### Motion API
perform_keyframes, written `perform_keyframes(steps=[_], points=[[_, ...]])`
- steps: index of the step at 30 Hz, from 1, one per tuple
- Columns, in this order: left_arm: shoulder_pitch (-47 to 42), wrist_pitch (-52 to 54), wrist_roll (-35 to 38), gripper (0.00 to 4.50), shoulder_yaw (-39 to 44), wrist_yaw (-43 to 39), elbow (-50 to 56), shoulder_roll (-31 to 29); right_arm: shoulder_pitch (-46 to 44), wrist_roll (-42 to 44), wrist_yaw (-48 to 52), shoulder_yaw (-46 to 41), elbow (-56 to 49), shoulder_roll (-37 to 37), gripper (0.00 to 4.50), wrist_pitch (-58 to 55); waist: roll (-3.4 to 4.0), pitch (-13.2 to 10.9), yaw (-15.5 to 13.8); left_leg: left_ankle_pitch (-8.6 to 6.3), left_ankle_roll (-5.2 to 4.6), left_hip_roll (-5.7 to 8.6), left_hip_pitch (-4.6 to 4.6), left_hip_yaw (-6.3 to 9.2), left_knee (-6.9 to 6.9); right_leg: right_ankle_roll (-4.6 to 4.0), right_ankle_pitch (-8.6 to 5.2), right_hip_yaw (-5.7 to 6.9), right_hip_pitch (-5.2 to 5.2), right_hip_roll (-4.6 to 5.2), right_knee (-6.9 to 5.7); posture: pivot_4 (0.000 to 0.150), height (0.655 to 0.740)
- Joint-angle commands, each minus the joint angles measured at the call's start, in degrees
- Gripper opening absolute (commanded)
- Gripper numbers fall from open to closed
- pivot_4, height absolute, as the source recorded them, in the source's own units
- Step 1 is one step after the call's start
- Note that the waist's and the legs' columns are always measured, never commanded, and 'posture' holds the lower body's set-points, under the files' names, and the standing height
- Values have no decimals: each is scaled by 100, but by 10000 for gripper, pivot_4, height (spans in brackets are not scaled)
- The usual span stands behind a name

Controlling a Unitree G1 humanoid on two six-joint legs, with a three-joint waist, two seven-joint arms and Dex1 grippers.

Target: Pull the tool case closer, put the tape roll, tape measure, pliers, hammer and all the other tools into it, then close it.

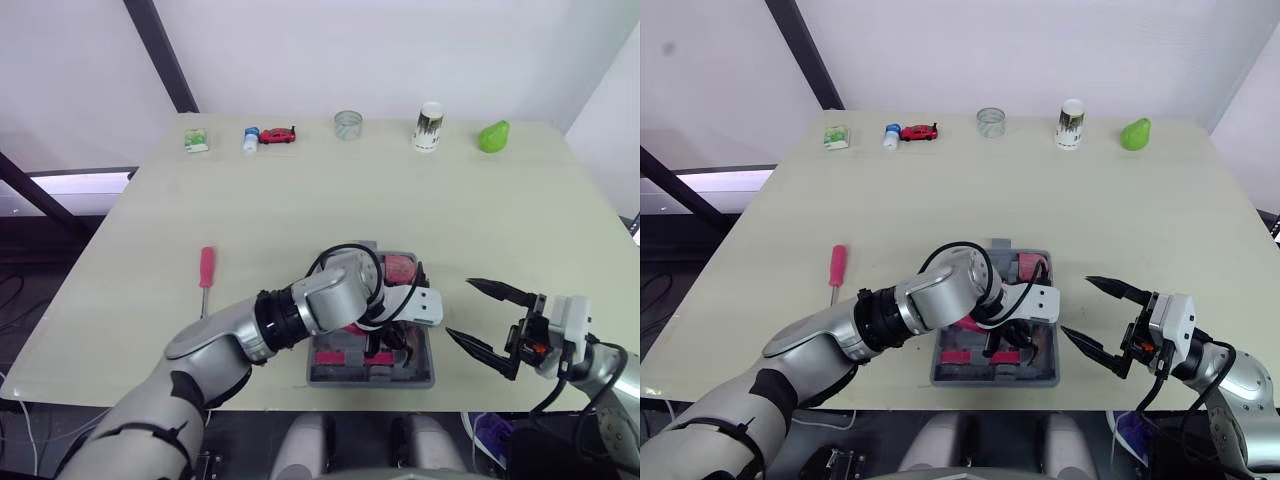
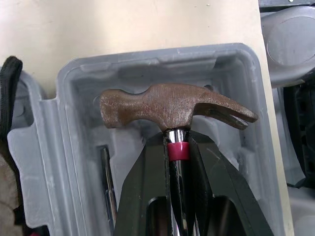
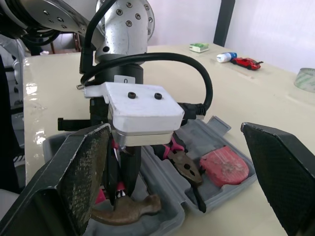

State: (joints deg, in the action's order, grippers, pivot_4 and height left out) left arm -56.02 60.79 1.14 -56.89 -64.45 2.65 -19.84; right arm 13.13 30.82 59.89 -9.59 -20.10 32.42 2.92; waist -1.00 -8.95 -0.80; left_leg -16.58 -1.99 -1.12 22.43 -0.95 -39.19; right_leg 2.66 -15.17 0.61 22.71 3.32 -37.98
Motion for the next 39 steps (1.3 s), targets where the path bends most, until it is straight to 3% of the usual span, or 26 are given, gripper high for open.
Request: perform_keyframes(steps=[1, 13, 39], points=[[-85, 9, -95, 1438, -19, 157, -101, 131, 129, 142, 289, -292, -47, 293, 45000, 61, 1, 0, -1, 0, 0, 0, 1, 0, -1, 0, 0, 0, 0, 0, 0, 1500, 7400], [-31, 180, -12, 1438, 41, 267, -173, 267, 17, 315, 1314, -709, 738, 1097, 45000, 106, 1, 0, 3, 0, 0, 1, 1, 0, -5, 3, 2, -1, -1, 0, 0, 1500, 7400], [-64, 98, -78, 1438, -95, 360, -510, 421, -106, 146, 1108, -549, 569, 756, 45000, 149, 8, 4, -6, 0, 0, 1, 1, -1, -10, 4, 3, -1, -2, 1, -2, 1500, 7400]])
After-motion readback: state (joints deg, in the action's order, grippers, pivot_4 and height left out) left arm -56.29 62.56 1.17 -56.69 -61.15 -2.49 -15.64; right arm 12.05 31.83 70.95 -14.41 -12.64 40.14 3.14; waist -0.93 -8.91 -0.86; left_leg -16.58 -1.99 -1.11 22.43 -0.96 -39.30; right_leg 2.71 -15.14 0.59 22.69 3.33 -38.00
